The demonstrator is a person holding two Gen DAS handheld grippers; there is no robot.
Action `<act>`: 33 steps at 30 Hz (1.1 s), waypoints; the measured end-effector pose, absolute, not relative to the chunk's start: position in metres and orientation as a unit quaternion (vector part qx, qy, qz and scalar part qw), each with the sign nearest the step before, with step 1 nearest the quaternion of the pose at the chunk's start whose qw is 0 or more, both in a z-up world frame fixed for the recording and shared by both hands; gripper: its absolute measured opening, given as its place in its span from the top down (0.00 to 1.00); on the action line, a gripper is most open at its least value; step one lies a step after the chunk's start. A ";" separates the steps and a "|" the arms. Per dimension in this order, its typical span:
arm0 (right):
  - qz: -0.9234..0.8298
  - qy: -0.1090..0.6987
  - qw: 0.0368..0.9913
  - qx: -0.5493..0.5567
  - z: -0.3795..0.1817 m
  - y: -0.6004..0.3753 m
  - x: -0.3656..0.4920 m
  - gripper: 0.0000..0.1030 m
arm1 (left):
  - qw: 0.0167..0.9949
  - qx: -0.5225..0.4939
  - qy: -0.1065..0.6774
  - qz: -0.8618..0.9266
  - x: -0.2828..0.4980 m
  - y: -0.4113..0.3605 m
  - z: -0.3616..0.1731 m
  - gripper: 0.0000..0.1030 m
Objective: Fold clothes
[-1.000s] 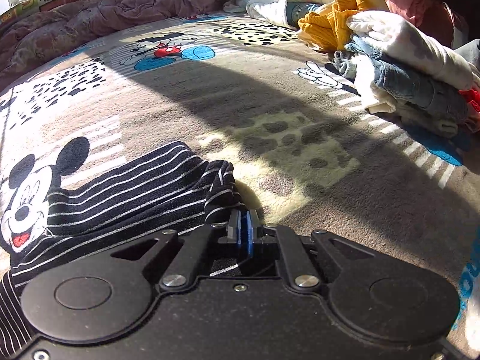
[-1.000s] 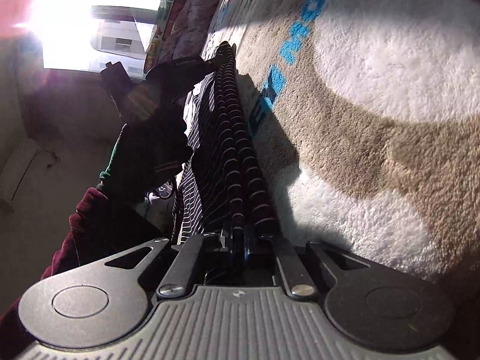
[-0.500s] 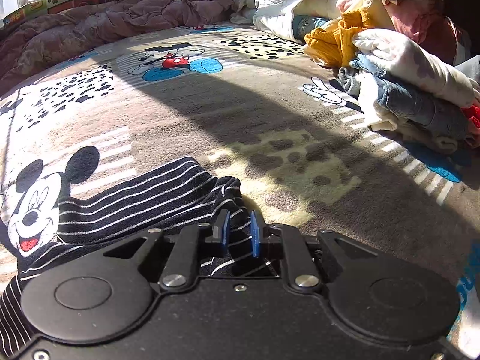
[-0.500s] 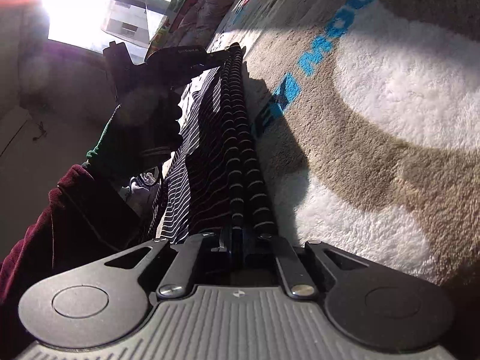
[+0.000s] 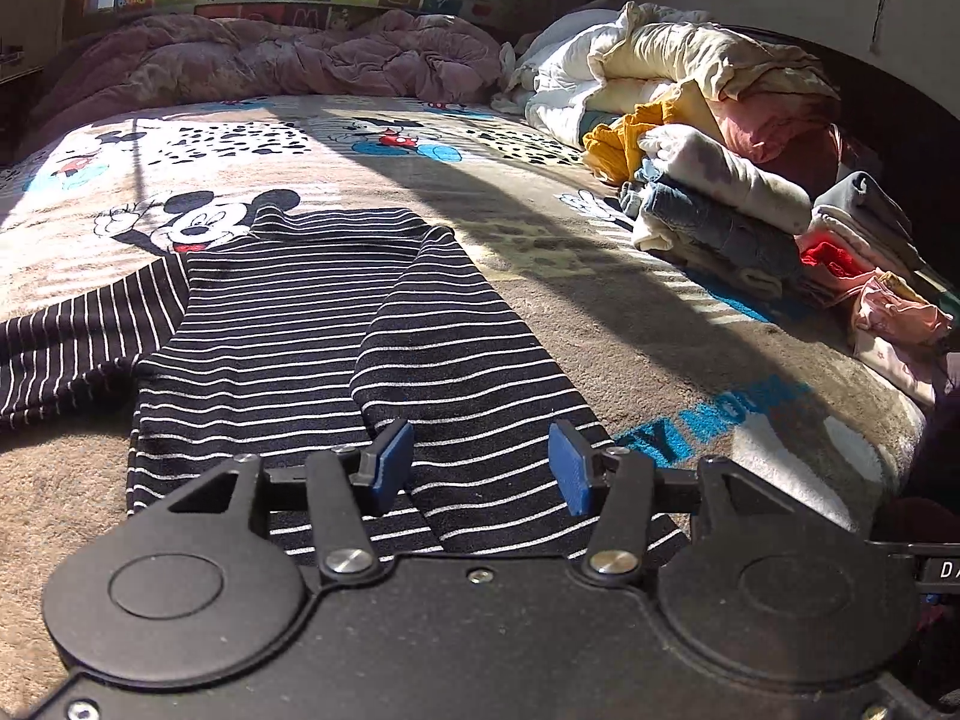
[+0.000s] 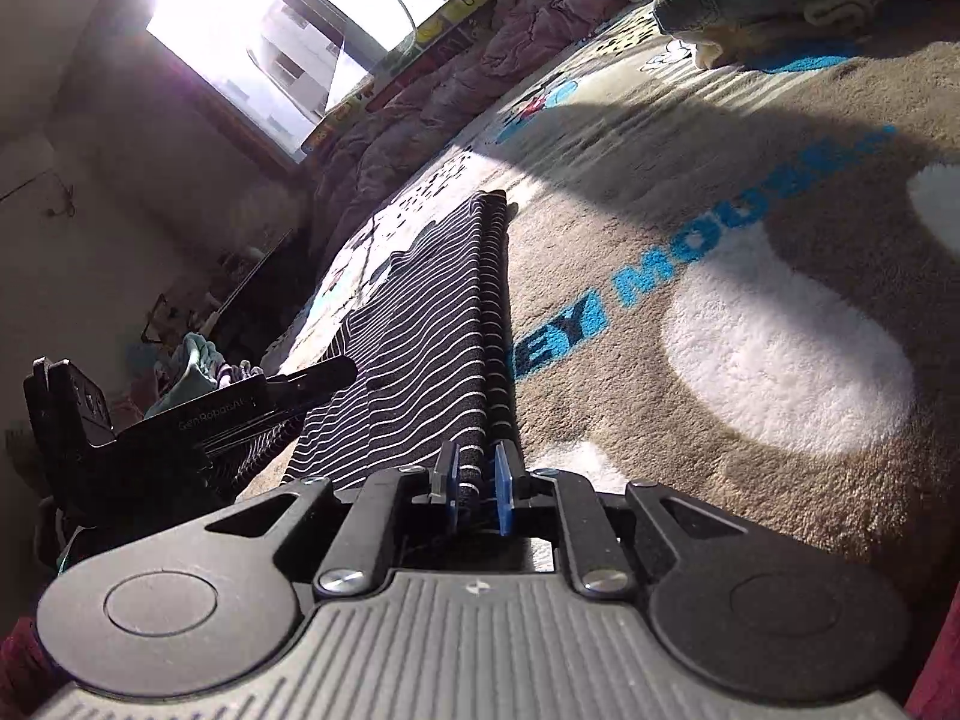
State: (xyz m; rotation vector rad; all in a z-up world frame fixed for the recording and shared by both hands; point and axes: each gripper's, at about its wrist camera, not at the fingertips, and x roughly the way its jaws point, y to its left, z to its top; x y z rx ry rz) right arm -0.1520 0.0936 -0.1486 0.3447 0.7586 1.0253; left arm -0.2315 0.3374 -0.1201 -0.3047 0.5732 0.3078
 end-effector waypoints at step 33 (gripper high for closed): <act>0.501 0.229 0.834 -0.015 -0.145 0.127 -0.189 0.71 | 0.860 -0.409 0.138 0.274 -0.369 0.360 -0.139 0.36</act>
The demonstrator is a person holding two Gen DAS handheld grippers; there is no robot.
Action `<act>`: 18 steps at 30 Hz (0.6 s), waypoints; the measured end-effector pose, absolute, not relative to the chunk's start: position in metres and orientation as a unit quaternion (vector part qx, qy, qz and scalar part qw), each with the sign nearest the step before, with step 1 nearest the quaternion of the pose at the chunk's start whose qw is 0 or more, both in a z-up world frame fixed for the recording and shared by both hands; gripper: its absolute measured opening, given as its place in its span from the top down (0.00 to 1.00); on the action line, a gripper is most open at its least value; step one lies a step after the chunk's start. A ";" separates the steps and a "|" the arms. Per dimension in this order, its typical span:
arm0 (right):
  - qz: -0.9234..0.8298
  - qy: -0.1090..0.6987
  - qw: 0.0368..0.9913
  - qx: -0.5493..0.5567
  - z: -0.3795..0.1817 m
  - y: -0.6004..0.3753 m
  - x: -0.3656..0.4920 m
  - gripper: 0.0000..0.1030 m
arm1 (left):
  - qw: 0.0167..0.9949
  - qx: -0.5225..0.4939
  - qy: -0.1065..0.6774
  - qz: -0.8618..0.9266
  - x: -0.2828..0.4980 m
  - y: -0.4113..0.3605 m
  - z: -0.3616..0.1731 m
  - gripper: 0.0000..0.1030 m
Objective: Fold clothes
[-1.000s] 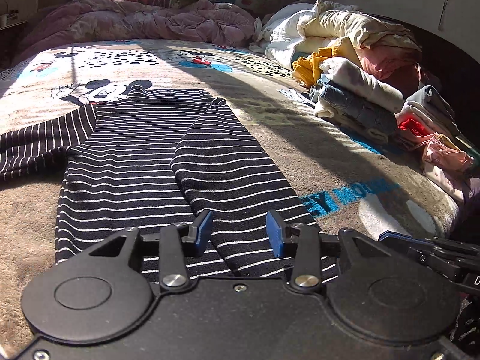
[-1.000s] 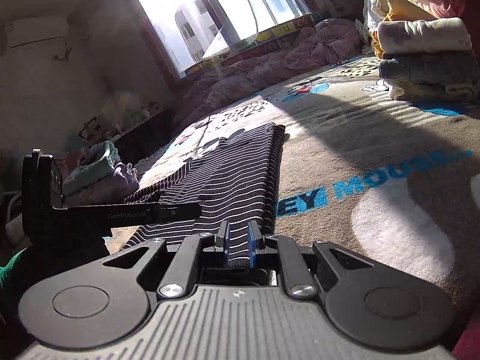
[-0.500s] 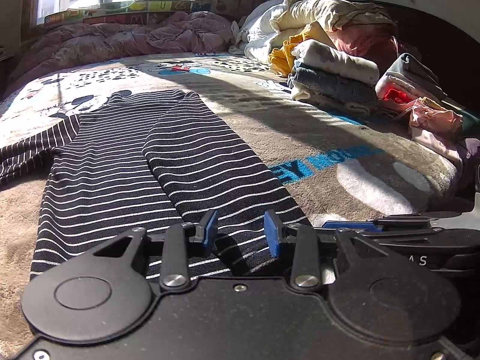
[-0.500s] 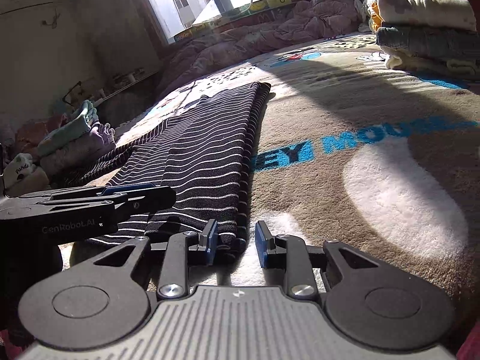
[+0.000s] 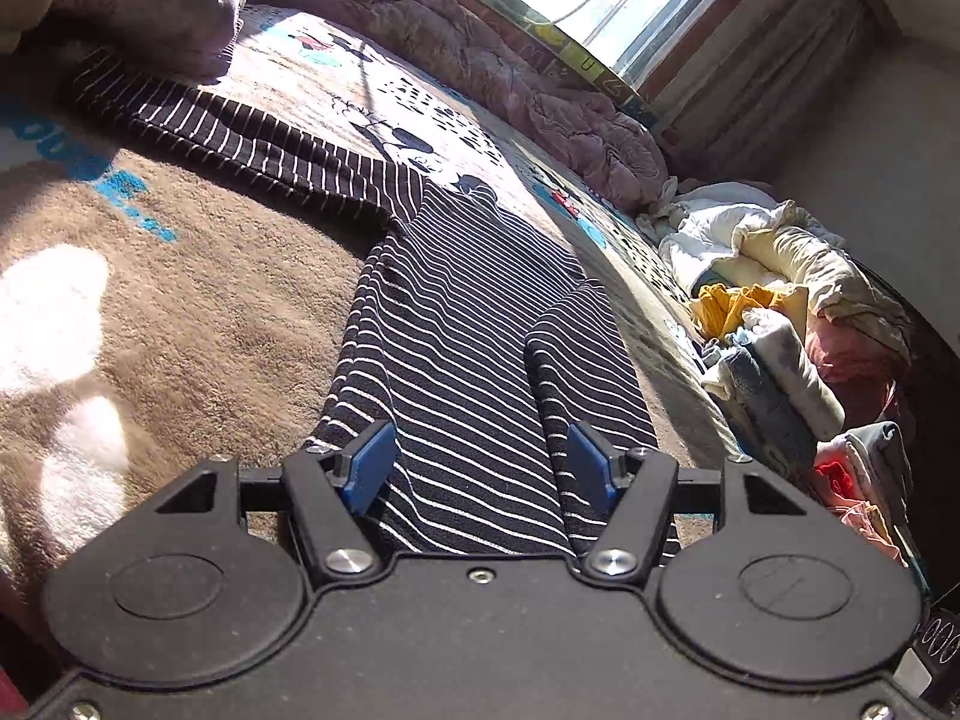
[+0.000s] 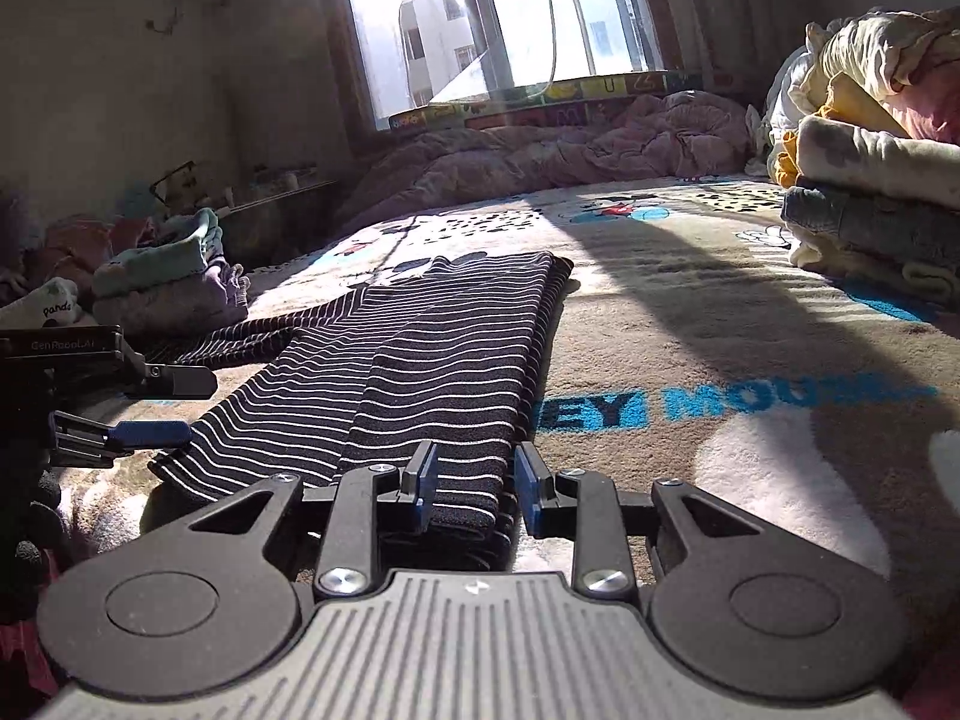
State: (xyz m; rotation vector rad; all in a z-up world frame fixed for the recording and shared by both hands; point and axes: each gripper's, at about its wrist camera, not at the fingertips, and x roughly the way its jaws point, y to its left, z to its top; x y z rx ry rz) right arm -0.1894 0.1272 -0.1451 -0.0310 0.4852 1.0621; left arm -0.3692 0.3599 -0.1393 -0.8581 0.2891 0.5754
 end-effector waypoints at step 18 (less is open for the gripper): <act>0.413 0.352 0.831 0.123 -0.187 0.102 -0.125 0.71 | 0.736 -0.555 -0.009 0.388 -0.455 0.493 -0.139 0.30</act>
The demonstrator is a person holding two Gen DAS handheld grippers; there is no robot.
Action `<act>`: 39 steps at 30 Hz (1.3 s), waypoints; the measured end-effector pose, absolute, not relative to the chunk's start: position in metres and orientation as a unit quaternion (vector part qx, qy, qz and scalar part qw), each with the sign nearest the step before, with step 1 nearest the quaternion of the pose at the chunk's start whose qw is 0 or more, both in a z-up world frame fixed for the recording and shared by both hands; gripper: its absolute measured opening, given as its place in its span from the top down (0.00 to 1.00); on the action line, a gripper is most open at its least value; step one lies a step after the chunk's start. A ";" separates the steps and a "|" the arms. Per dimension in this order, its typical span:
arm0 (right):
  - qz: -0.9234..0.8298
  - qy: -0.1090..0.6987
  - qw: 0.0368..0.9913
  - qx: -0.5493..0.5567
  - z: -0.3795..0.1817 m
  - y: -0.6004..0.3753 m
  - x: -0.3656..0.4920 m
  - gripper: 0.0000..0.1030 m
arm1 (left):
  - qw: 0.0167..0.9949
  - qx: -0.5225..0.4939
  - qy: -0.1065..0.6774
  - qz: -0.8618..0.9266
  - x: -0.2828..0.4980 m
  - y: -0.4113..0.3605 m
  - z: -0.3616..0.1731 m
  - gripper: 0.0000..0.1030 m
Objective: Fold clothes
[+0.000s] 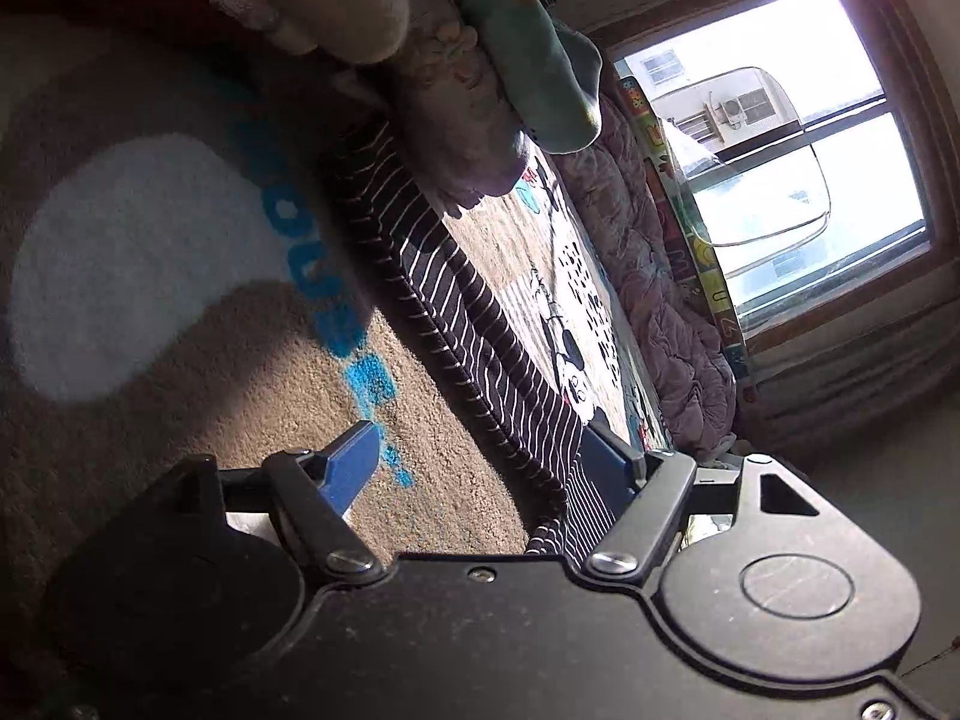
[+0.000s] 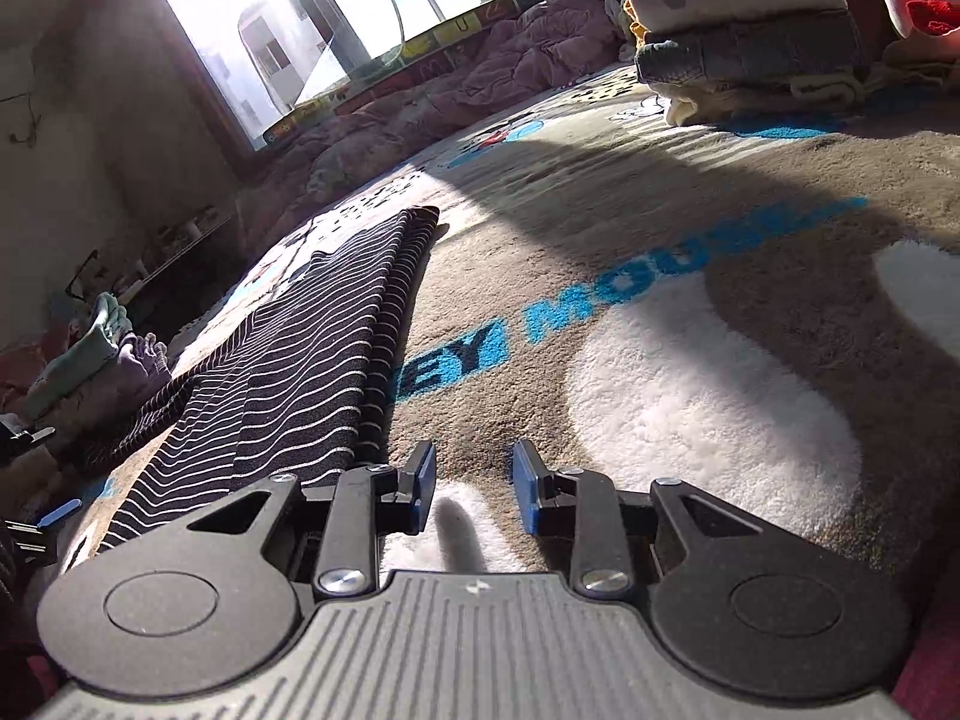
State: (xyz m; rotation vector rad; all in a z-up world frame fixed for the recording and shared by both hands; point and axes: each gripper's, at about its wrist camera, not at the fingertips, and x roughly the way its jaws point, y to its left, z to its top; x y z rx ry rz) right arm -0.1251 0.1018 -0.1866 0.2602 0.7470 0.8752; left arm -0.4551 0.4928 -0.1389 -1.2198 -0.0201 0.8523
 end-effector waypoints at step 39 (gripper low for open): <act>0.434 0.377 0.780 0.246 -0.186 0.092 -0.078 0.49 | 0.929 -0.206 0.092 0.293 -0.255 0.416 -0.009 0.96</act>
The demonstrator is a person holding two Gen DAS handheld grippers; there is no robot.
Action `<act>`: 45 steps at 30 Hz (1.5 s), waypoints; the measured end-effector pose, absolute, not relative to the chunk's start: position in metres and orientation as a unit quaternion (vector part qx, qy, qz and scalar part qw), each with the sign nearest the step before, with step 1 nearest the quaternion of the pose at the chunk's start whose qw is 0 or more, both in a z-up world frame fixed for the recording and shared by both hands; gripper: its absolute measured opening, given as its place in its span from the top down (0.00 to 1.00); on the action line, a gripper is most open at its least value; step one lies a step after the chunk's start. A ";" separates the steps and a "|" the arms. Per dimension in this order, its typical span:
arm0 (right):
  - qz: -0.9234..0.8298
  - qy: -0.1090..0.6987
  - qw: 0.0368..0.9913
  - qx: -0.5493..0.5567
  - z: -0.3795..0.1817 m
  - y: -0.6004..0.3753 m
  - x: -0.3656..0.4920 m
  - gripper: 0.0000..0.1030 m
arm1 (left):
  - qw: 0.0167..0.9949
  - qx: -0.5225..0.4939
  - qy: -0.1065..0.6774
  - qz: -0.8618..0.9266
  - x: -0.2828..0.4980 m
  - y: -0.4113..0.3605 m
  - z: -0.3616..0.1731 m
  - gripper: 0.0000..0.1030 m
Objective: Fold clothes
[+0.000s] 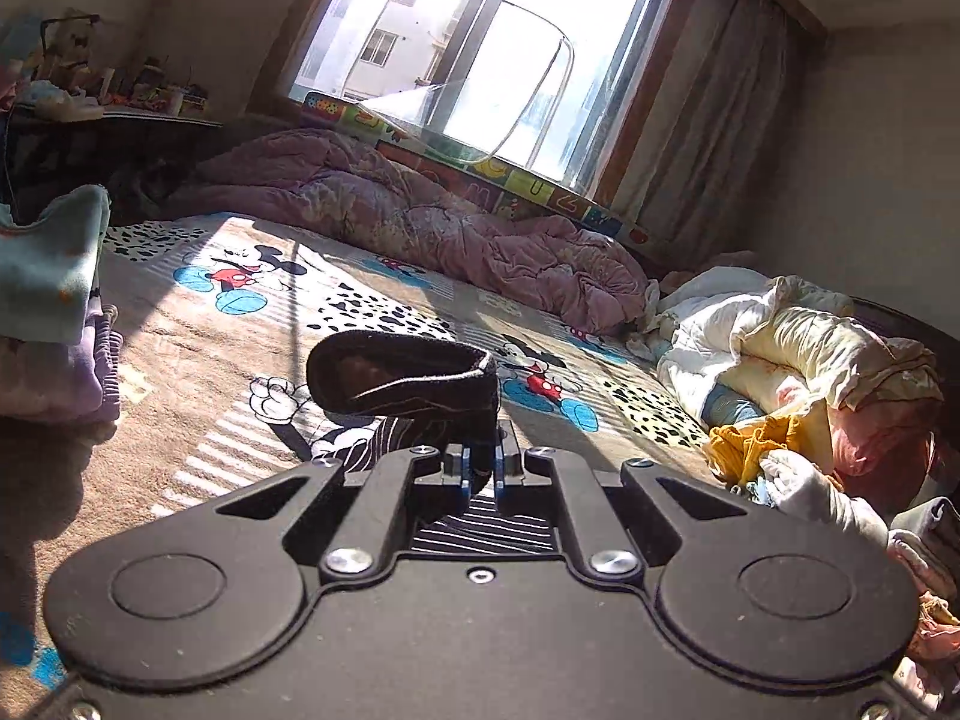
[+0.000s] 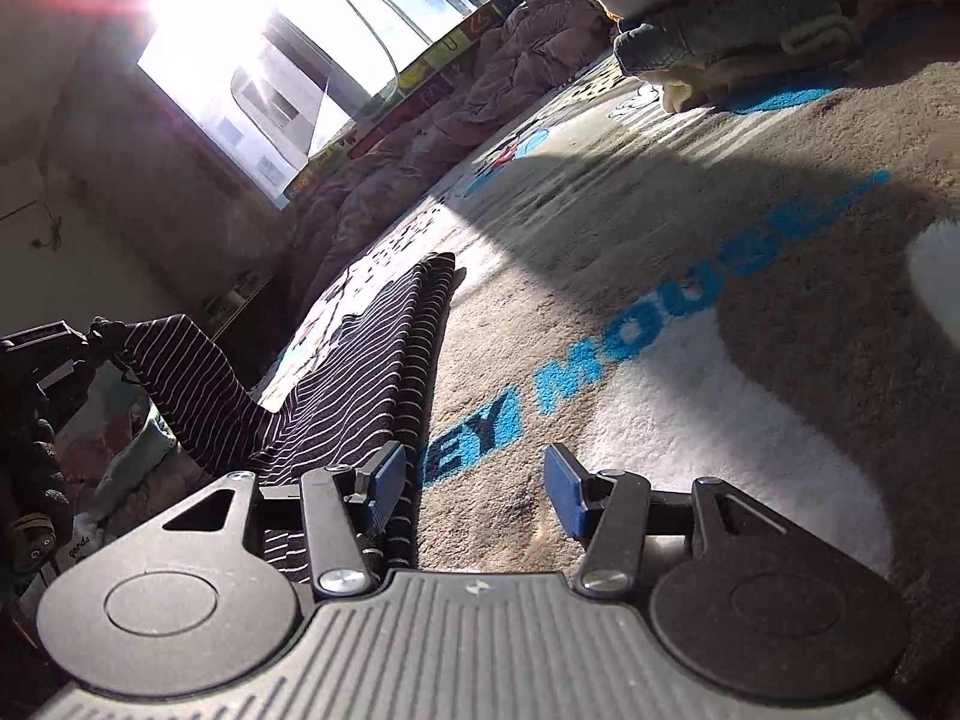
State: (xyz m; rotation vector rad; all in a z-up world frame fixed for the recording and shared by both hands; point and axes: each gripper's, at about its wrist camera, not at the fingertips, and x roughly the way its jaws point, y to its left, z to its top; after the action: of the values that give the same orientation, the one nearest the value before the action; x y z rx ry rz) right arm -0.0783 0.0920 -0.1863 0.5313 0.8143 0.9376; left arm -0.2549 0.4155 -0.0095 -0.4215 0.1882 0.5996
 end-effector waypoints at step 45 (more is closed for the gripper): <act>0.359 0.431 0.724 0.401 -0.207 0.102 0.006 0.42 | 0.889 -0.233 0.222 0.327 -0.329 0.337 -0.105 0.45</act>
State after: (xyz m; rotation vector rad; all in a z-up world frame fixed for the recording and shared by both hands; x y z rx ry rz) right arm 0.0063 0.1020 -0.2075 0.8846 0.9520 0.7916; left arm -0.3288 0.3365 -0.1052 -0.4830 0.4609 0.6785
